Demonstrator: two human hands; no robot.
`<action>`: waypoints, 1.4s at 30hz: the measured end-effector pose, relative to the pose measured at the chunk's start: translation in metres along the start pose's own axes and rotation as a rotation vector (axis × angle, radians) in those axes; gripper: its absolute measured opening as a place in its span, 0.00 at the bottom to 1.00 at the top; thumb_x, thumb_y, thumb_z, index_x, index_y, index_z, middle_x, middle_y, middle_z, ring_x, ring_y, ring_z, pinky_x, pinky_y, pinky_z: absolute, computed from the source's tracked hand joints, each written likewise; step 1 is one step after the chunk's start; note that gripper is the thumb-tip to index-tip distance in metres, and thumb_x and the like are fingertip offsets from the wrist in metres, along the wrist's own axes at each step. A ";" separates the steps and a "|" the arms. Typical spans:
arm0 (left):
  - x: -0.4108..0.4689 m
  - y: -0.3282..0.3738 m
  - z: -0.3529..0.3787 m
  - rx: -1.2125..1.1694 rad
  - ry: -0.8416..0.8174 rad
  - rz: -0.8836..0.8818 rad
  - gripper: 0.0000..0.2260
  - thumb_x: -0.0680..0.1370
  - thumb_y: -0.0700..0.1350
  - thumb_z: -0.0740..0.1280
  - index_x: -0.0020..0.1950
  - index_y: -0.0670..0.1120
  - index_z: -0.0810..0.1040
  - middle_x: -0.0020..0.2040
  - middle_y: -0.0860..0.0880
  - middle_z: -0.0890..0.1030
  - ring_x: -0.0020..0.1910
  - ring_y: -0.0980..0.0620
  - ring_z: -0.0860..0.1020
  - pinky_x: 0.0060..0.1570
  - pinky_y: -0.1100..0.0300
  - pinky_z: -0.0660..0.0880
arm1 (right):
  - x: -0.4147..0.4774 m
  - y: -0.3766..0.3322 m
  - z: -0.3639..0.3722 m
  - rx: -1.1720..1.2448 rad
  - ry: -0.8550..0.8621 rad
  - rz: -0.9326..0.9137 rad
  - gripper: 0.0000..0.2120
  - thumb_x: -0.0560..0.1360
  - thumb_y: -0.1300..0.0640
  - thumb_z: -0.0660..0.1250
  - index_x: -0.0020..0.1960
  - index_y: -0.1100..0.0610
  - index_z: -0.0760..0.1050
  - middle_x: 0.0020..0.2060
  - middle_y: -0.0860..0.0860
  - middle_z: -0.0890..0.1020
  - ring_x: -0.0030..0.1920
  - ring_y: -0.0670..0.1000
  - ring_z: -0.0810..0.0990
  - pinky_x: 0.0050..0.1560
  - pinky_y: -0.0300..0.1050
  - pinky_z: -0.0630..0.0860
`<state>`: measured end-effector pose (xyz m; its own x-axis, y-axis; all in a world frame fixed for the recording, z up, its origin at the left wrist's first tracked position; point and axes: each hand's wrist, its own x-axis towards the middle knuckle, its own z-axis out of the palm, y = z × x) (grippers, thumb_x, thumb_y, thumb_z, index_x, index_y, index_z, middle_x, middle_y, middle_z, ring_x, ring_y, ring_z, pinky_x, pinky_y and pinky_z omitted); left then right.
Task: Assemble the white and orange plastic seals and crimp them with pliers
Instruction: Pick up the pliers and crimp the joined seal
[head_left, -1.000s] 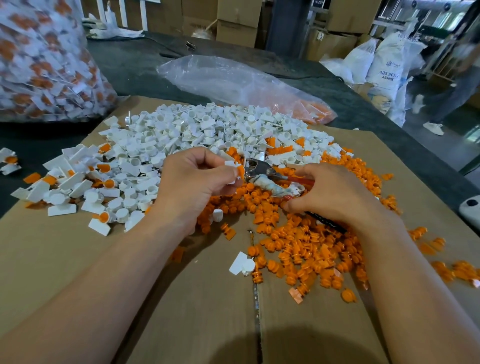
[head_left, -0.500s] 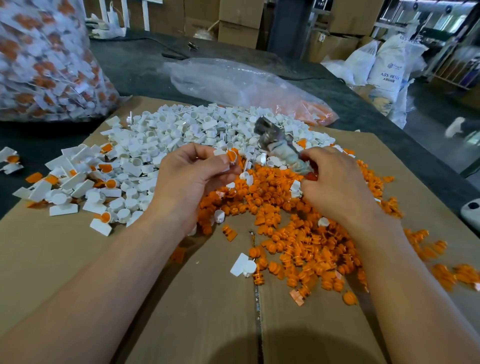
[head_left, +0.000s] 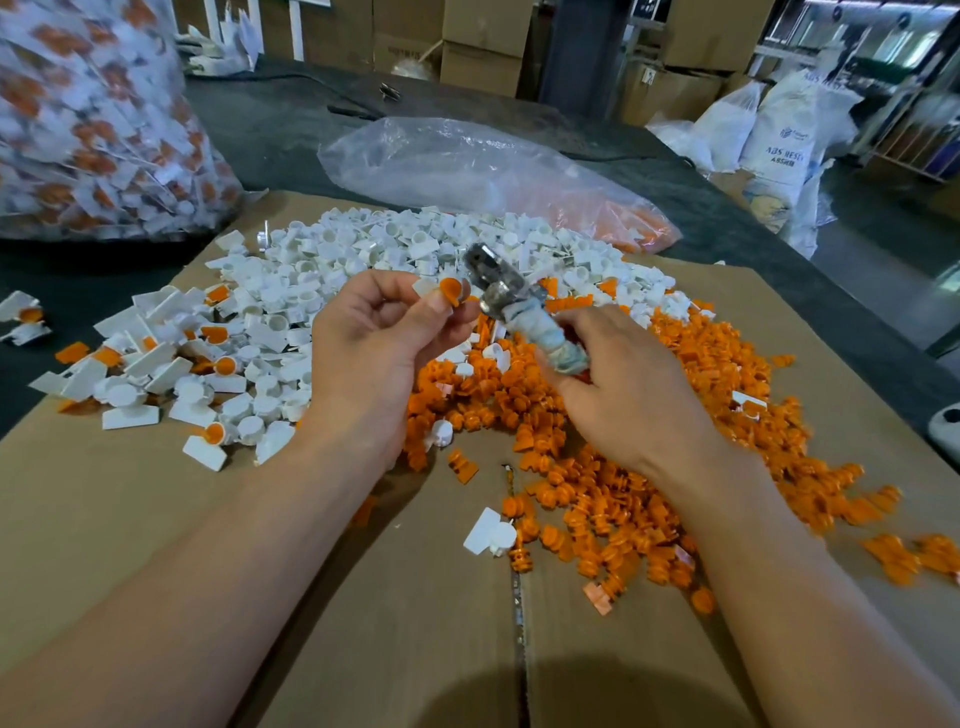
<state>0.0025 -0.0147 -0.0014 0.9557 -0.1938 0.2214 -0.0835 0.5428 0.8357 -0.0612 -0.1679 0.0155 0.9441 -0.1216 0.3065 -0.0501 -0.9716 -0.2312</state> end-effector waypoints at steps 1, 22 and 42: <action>0.000 0.000 0.000 0.005 0.004 0.009 0.09 0.75 0.30 0.63 0.39 0.42 0.72 0.28 0.51 0.81 0.33 0.55 0.82 0.35 0.65 0.78 | 0.000 -0.002 0.001 -0.010 -0.012 -0.005 0.20 0.76 0.48 0.61 0.65 0.56 0.67 0.55 0.51 0.72 0.53 0.50 0.72 0.48 0.43 0.67; 0.000 -0.002 0.002 0.051 0.027 -0.032 0.09 0.75 0.32 0.63 0.37 0.41 0.74 0.29 0.52 0.81 0.32 0.56 0.81 0.34 0.66 0.77 | -0.002 -0.007 0.006 -0.112 -0.021 -0.075 0.16 0.77 0.44 0.58 0.56 0.55 0.69 0.43 0.47 0.68 0.45 0.46 0.62 0.40 0.40 0.54; -0.003 0.000 0.002 0.102 0.015 -0.024 0.10 0.77 0.32 0.61 0.37 0.43 0.71 0.28 0.52 0.80 0.29 0.56 0.80 0.29 0.66 0.76 | -0.002 -0.012 0.005 0.094 -0.133 -0.096 0.09 0.76 0.50 0.62 0.47 0.52 0.63 0.33 0.43 0.66 0.33 0.43 0.66 0.29 0.39 0.62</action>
<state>-0.0014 -0.0156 -0.0008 0.9620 -0.1928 0.1933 -0.0879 0.4516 0.8879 -0.0610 -0.1546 0.0131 0.9782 0.0044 0.2076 0.0668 -0.9533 -0.2946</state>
